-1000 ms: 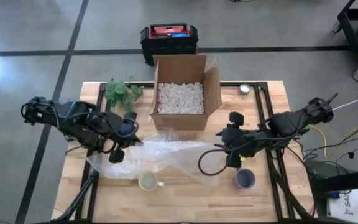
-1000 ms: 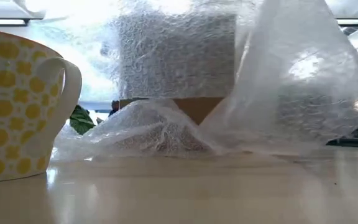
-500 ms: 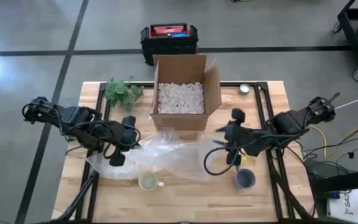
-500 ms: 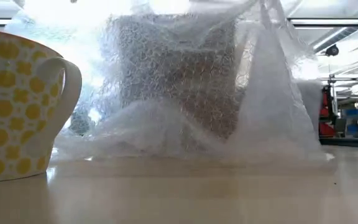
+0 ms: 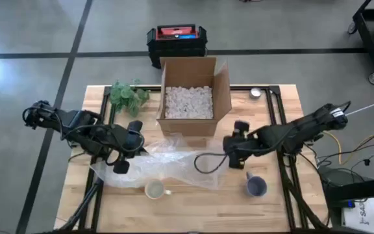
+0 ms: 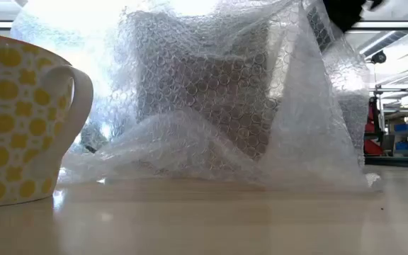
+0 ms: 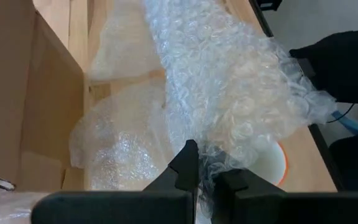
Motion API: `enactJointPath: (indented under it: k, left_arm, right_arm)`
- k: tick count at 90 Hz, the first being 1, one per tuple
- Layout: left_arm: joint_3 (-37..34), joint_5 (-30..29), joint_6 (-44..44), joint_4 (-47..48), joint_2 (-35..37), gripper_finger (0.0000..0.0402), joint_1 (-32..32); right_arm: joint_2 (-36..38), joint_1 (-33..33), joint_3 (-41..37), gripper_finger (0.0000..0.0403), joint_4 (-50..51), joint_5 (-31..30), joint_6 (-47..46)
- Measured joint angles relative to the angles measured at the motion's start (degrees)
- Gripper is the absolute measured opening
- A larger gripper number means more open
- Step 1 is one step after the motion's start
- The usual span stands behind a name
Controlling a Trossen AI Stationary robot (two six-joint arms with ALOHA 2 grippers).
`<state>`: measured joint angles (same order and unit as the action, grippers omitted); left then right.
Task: Wrap mug
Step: Wrap the blue mug with the right bubble wrap
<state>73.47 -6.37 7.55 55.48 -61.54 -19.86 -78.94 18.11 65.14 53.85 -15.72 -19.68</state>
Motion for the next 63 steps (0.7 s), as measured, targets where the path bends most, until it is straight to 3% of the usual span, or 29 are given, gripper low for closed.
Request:
enactJointPath:
  k: [10, 19, 39, 63]
  left_arm:
    - [0.0, -1.9, -0.5, 1.1, 0.2, 0.0000, 0.0]
    - [0.0, -6.2, -1.7, 3.9, 0.2, 0.0000, 0.0]
    - [0.0, -21.2, -6.9, 6.3, 0.1, 0.0000, 0.1]
    - [0.0, -21.8, -8.3, 5.0, -0.1, 0.0020, 0.1]
  right_arm:
    - [0.0, 1.4, -5.7, 0.0120, -6.1, 11.2, -0.5]
    - [0.0, 2.3, -9.0, 0.0101, -5.6, 14.2, -3.6]
    - [0.3, 2.2, -9.9, 0.0062, -4.7, 10.3, -5.0]
    - [0.4, 2.2, -6.0, 0.0033, -4.7, 4.5, -2.1]
